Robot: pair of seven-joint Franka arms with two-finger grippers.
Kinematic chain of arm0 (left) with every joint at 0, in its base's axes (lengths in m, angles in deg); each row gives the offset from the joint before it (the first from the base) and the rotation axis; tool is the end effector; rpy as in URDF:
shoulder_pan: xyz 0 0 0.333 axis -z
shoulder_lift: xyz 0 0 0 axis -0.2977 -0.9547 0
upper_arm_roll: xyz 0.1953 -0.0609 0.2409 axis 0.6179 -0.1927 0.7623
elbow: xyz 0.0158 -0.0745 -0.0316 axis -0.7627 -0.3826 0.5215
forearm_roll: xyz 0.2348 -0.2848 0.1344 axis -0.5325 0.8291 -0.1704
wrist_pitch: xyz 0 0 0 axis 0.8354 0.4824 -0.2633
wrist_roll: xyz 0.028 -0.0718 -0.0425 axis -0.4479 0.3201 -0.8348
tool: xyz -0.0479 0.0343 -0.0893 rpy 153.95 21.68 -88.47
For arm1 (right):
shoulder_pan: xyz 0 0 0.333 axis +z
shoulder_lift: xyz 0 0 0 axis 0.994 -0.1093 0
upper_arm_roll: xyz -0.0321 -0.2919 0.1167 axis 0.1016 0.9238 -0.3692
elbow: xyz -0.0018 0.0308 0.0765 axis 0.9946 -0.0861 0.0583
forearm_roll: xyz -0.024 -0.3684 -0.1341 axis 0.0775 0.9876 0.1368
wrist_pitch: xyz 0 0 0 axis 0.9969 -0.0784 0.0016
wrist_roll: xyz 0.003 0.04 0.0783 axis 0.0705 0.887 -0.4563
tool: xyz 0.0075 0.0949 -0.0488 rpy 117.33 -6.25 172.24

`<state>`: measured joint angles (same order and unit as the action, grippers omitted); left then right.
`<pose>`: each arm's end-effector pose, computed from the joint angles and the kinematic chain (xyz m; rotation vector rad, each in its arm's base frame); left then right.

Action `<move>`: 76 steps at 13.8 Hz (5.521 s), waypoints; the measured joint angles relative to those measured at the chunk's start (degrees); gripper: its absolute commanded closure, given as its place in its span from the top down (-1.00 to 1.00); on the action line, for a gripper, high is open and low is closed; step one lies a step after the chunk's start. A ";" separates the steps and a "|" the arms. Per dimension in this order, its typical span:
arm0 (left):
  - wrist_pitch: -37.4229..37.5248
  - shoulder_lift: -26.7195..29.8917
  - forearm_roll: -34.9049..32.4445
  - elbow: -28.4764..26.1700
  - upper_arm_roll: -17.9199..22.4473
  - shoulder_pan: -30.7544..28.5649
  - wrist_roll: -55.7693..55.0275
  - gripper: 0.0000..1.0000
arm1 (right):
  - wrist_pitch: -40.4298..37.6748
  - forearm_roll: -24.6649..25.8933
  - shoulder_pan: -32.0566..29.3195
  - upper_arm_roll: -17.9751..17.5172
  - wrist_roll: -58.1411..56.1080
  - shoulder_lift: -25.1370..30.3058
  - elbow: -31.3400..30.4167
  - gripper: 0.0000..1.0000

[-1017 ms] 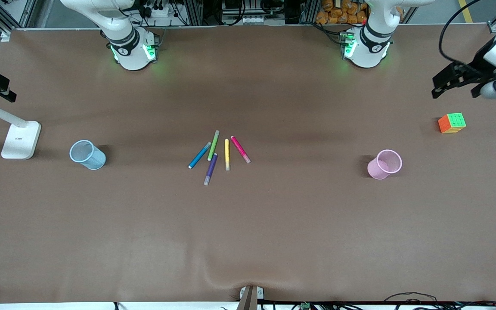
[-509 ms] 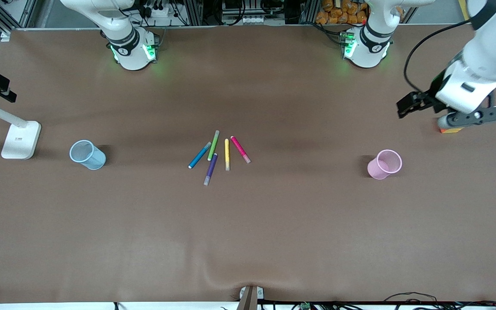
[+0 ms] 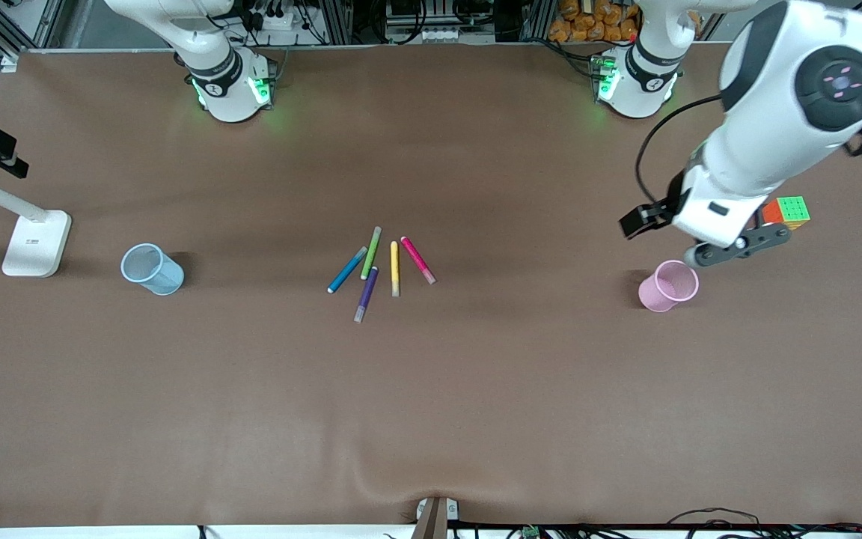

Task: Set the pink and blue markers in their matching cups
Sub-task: 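Reach the left gripper over the pink marker among the markers, then grasp the pink marker with the left gripper while the right gripper reaches the markers, then carry the pink marker toward the pink cup while the right gripper grasps the blue marker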

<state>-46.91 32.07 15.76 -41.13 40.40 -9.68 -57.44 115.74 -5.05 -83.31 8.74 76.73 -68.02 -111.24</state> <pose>0.5621 -0.2052 0.5290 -3.0856 -0.4667 0.1179 0.5334 -0.0406 0.6809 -3.1093 -0.0457 0.0121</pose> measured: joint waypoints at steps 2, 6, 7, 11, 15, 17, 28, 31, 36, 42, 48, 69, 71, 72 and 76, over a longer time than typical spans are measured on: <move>-1.49 -1.33 -0.01 0.05 -0.11 3.04 -4.62 1.00 | -0.02 0.00 -0.19 0.02 0.00 -0.01 0.00 1.00; -7.12 -5.41 -0.01 0.06 -0.23 9.80 -14.00 1.00 | -0.04 -0.01 -0.85 0.02 0.00 -0.14 -0.01 1.00; -8.78 -6.78 -0.01 0.06 -0.27 11.67 -16.12 1.00 | -0.04 -0.03 -0.88 0.00 0.00 -0.23 -0.01 1.00; -15.12 -12.67 -0.01 0.11 -0.33 17.12 -24.46 1.00 | -0.04 -0.07 -0.92 -0.03 0.00 -0.53 -0.01 1.00; -20.36 -18.58 -0.03 0.25 -0.30 20.39 -30.34 1.00 | -0.04 -0.12 -0.91 -0.09 0.00 -0.59 -0.01 1.00; -21.38 -21.05 -0.03 1.18 -0.26 21.77 -33.53 1.00 | -0.03 -0.18 -0.91 -0.12 -0.01 -0.78 -0.01 1.00; -30.12 -34.64 -3.02 7.37 0.27 28.56 -46.28 1.00 | 0.63 -0.79 1.76 -1.04 -0.05 -6.27 -0.07 1.00; -32.27 -36.51 -3.02 7.47 0.34 28.93 -46.36 1.00 | 1.14 -0.79 1.77 -1.03 -0.06 -8.74 -0.09 1.00; -33.75 -38.58 -3.05 7.78 5.23 33.00 -46.36 1.00 | 4.96 -1.07 2.83 -1.09 -0.04 -13.51 -0.12 1.00; -34.16 -41.06 -3.05 10.11 7.75 35.82 -47.73 0.59 | 8.47 -1.97 5.96 -1.12 3.26 -18.21 -0.14 1.00; -35.35 -41.40 -3.05 10.41 7.88 35.82 -47.74 -0.09 | 8.21 -4.98 9.41 -1.28 16.27 -20.29 -0.18 1.00; -31.40 -37.50 -3.23 12.19 8.46 30.49 -46.95 -1.00 | 25.00 -11.55 23.59 -1.55 46.46 -20.83 -17.67 1.00; -27.54 -35.76 -3.26 12.15 8.50 28.96 -44.52 -1.00 | 29.55 -11.55 26.28 -1.58 48.16 -21.11 -21.15 1.00; -26.22 -34.73 -3.27 12.05 8.50 28.11 -43.44 -1.00 | 31.49 -11.55 27.14 -1.58 48.55 -21.36 -22.58 1.00; -24.43 -29.69 -3.41 9.33 8.55 25.08 -40.61 -1.00 | 36.55 -11.55 27.55 -1.28 48.66 -23.67 -25.46 0.79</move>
<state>-71.34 2.38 12.35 -31.80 48.94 15.40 -98.04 152.29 -16.60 -55.76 7.47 125.38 -91.70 -136.69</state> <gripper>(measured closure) 0.824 0.000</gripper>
